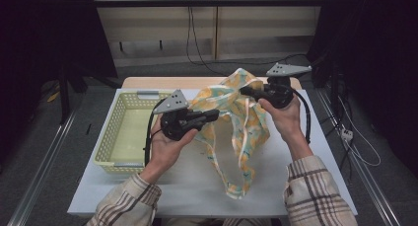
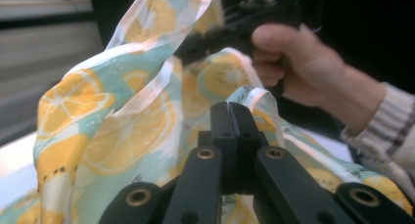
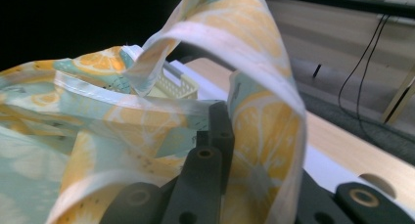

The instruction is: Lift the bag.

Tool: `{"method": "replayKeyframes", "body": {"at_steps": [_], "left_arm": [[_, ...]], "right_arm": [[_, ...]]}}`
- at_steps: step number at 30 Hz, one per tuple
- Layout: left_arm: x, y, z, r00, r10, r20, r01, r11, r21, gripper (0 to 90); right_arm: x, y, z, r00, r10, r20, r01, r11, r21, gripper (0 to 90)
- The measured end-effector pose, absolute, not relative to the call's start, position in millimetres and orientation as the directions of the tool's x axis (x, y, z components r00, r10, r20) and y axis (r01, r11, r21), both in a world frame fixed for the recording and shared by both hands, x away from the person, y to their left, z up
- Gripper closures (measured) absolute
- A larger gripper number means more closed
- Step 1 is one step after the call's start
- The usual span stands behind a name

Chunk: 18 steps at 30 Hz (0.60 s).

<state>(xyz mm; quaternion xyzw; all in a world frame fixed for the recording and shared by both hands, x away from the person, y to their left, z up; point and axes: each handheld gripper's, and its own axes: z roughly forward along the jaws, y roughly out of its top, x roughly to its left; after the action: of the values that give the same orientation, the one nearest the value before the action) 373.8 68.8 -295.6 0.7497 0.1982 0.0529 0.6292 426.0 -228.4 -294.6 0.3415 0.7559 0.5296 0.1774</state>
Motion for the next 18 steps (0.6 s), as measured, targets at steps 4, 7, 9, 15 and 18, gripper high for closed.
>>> {"method": "replayKeyframes", "body": {"at_steps": [4, 7, 9, 15, 18], "left_arm": [[371, 70, -279, 0.923, 0.352, -0.157, 0.203, -0.099, 0.974, 90.0], [370, 71, -270, 0.922, 0.358, -0.148, 0.189, -0.083, 0.978, 90.0], [369, 73, -264, 0.927, 0.348, -0.141, 0.178, -0.078, 0.981, 90.0], [364, 80, -245, 0.934, 0.337, -0.118, 0.143, -0.052, 0.988, 90.0], [362, 84, -234, 0.936, 0.331, -0.120, 0.137, -0.030, 0.990, 90.0]], "right_arm": [[426, -229, -275, -0.703, 0.709, 0.065, 0.300, 0.212, 0.930, 90.0], [426, -229, -262, -0.697, 0.715, 0.048, 0.280, 0.210, 0.937, 90.0], [428, -230, -253, -0.692, 0.721, 0.034, 0.269, 0.214, 0.939, 90.0], [436, -236, -227, -0.670, 0.743, 0.004, 0.249, 0.219, 0.943, 90.0], [441, -240, -214, -0.659, 0.752, -0.005, 0.242, 0.219, 0.945, 90.0]]}}
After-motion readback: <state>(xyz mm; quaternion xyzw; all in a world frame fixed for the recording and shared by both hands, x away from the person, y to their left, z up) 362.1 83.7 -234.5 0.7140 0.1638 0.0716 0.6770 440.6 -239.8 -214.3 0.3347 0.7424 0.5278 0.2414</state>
